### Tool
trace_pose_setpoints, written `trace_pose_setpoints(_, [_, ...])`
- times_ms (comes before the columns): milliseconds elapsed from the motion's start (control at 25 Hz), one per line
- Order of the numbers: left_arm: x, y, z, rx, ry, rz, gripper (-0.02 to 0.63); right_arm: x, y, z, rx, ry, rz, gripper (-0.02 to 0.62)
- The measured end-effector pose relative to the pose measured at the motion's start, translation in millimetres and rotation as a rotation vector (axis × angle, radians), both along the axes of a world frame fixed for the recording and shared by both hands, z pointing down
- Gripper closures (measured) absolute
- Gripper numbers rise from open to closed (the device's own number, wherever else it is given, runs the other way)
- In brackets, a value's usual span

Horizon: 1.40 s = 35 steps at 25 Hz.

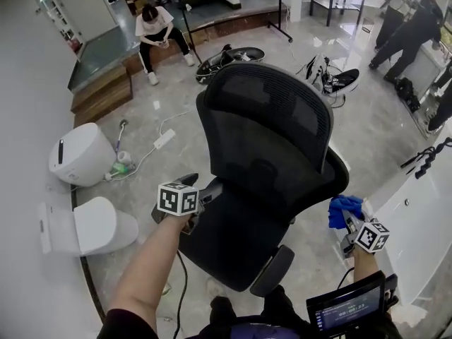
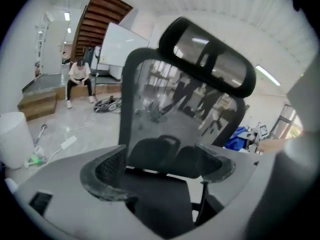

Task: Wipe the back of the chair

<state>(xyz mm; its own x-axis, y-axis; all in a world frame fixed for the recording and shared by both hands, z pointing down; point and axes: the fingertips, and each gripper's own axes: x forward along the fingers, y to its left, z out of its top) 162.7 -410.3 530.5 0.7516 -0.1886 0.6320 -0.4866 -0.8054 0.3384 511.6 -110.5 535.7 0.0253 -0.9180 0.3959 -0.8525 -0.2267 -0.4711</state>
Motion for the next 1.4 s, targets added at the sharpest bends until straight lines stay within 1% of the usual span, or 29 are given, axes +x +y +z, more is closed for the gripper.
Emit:
trace_pose_setpoints(120, [76.6,58.1,-99.4,0.065,0.179,0.064,0.167,33.4,-0.1,-53.4,0.067,0.067,-0.022,0.531])
trace_pose_setpoints(160, [99.7,82.5,-128.6,0.078,0.222,0.092,0.164,41.8,1.8,-70.2,0.081,0.084,-0.033,0.532])
trace_pose_setpoints(240, [141.3,129.4,-177.6,0.109,0.277,0.154,0.128,55.6,6.2,-98.0,0.104,0.100,-0.051,0.532])
trace_pose_setpoints(320, [175.8,163.2,-214.7,0.155,0.299,0.195,0.077,66.4,6.5,-120.1,0.128,0.103,-0.068,0.532])
trace_pose_setpoints(400, [203.3,180.3,-236.4,0.205,0.285,0.200,0.036,73.0,1.2,-137.3,0.147,0.108,-0.095,0.532])
trace_pose_setpoints(440, [214.3,183.1,-241.1,0.229,0.263,0.188,0.035,74.8,-2.3,-144.0,0.153,0.110,-0.110,0.531])
trace_pose_setpoints(520, [230.5,180.7,-243.4,0.263,0.211,0.137,0.037,76.2,-6.4,-154.1,0.160,0.109,-0.133,0.531])
trace_pose_setpoints(600, [238.6,173.8,-240.8,0.288,0.162,0.066,0.043,73.7,-4.0,-158.2,0.161,0.099,-0.153,0.532])
trace_pose_setpoints(720, [242.6,161.6,-232.7,0.341,0.104,-0.025,0.138,70.9,4.8,-156.3,0.161,0.083,-0.171,0.532])
trace_pose_setpoints(800, [244.9,155.5,-229.0,0.374,0.078,-0.049,0.251,73.0,10.8,-154.7,0.163,0.073,-0.169,0.532])
trace_pose_setpoints(1000, [250.8,157.9,-228.4,0.400,0.027,-0.056,0.361,76.2,27.8,-150.2,0.166,0.051,-0.150,0.531])
trace_pose_setpoints(1080, [249.9,161.3,-229.0,0.398,0.015,-0.050,0.383,76.7,35.9,-145.9,0.159,0.045,-0.138,0.531])
trace_pose_setpoints(1160, [247.2,167.5,-227.9,0.395,0.016,-0.036,0.390,76.8,44.4,-140.8,0.145,0.046,-0.127,0.531])
trace_pose_setpoints(1280, [240.4,183.1,-228.4,0.397,0.034,-0.008,0.397,73.5,55.4,-140.2,0.134,0.048,-0.115,0.531])
trace_pose_setpoints(1400, [232.9,204.9,-231.5,0.397,0.063,0.040,0.408,68.2,66.1,-145.3,0.130,0.061,-0.093,0.531])
